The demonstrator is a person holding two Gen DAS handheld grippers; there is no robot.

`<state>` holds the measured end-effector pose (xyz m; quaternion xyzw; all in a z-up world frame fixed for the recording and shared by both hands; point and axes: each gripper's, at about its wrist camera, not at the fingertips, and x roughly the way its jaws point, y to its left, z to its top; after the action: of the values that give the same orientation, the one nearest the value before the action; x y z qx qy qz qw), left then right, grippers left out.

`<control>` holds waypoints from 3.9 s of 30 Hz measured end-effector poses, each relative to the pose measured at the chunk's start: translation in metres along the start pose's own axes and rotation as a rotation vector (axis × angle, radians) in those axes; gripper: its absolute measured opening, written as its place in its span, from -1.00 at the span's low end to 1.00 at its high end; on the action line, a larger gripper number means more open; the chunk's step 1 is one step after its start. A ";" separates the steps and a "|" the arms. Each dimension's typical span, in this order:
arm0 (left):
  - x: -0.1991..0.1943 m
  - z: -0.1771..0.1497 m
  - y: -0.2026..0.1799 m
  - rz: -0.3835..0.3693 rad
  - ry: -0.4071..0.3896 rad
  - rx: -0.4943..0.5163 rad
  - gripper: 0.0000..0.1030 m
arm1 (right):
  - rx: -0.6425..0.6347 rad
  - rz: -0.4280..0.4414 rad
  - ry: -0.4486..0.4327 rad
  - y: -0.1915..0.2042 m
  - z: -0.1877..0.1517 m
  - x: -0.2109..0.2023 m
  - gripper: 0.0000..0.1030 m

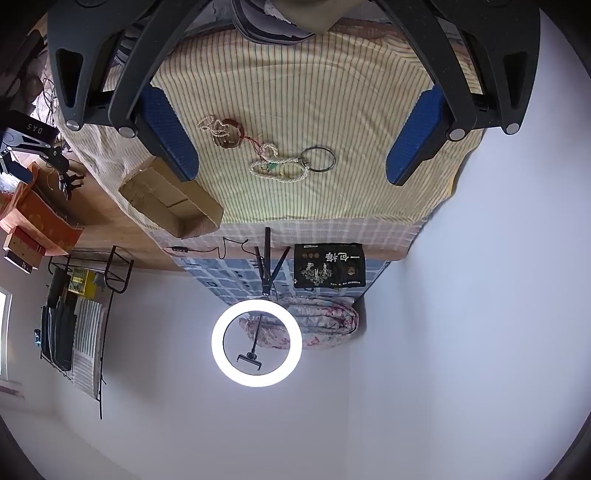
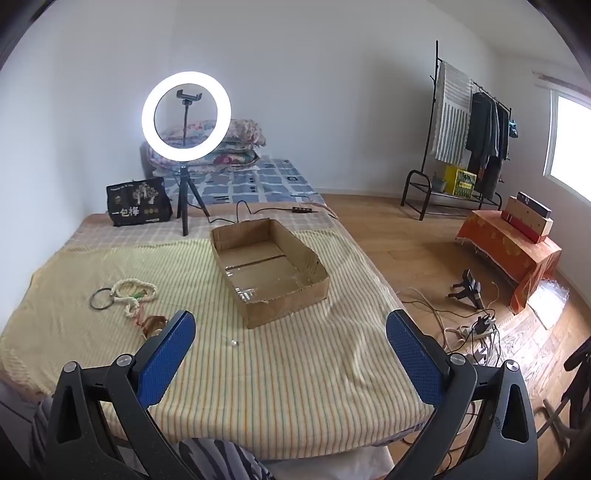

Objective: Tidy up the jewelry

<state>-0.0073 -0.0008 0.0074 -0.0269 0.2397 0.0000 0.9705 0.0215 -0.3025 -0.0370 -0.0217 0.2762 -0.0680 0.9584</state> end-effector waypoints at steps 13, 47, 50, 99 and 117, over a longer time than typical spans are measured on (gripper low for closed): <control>-0.003 0.005 0.004 0.000 -0.014 -0.006 1.00 | 0.002 -0.001 -0.013 -0.002 0.002 -0.004 0.99; -0.010 0.012 -0.004 -0.014 -0.037 0.006 1.00 | 0.002 -0.004 -0.029 -0.004 0.006 -0.009 0.99; -0.010 0.012 -0.004 -0.014 -0.037 0.005 1.00 | 0.001 -0.004 -0.028 -0.004 0.006 -0.009 0.99; 0.106 -0.016 0.074 -0.010 0.174 -0.013 0.76 | -0.340 0.406 0.166 0.057 0.006 0.103 0.99; 0.180 -0.048 0.090 -0.044 0.326 -0.105 0.35 | -0.517 0.656 0.395 0.115 -0.028 0.184 0.52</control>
<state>0.1282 0.0844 -0.1236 -0.0826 0.3929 -0.0130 0.9158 0.1742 -0.2152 -0.1669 -0.1580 0.4536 0.3070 0.8216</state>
